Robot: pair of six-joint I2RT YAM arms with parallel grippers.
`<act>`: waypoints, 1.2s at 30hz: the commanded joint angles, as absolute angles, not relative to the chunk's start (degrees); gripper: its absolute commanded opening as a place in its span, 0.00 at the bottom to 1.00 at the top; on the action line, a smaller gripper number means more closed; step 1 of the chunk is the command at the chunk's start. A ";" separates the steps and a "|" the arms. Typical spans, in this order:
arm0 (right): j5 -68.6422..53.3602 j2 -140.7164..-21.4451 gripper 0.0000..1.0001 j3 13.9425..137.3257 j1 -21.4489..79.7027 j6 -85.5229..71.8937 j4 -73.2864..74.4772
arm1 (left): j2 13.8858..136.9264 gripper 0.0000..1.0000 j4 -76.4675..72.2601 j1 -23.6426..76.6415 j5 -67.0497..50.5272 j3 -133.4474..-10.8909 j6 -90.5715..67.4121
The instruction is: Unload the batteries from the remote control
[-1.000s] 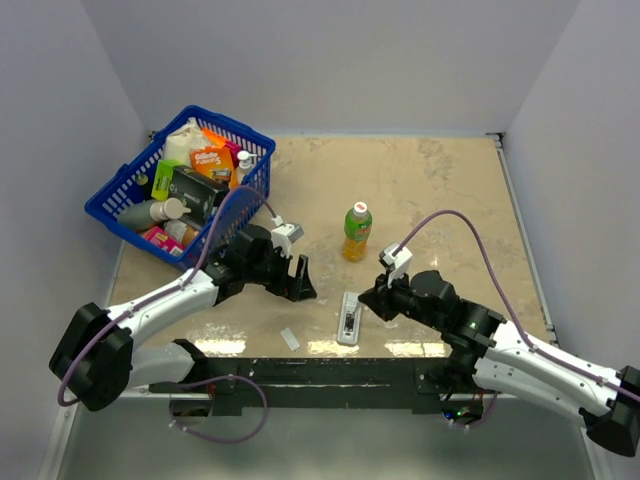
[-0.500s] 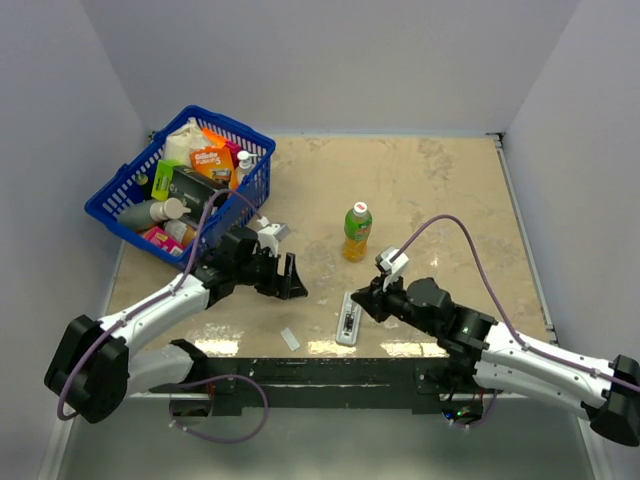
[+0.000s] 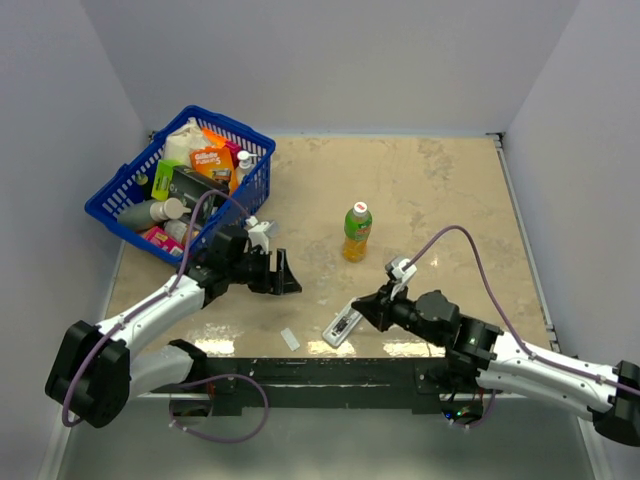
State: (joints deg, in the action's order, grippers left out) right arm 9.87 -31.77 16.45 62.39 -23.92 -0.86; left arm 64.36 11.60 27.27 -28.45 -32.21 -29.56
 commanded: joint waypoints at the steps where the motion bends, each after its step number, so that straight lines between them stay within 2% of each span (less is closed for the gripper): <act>1: 12.74 -29.18 0.00 14.42 63.54 -28.21 -0.44 | 63.81 0.78 12.13 26.63 -28.39 -31.82 -29.88; 11: 14.85 -27.51 0.00 13.01 64.34 -23.92 -4.12 | 66.61 0.75 10.02 26.46 -28.91 -31.82 -31.38; 22: 13.89 -36.38 0.00 13.71 64.25 -16.18 -13.00 | 67.68 0.73 9.23 26.46 -27.51 -31.55 -32.69; 28: 12.75 -33.40 0.00 10.38 64.34 -16.08 -15.02 | 67.85 0.70 5.72 26.63 -30.31 -27.87 -34.19; 32: 9.76 -30.50 0.00 8.35 64.60 -17.14 -17.22 | 68.11 0.64 1.51 27.77 -33.04 -25.23 -36.47; 36: 9.84 -29.44 0.00 8.09 66.70 -18.28 -16.44 | 68.12 0.53 -3.24 31.98 -33.22 -23.30 -38.67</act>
State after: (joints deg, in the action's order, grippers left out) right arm 10.61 -30.24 8.67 64.73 -18.48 -14.20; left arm 68.07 4.62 28.67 -30.44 -24.71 -35.33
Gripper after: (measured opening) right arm 0.092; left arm 0.583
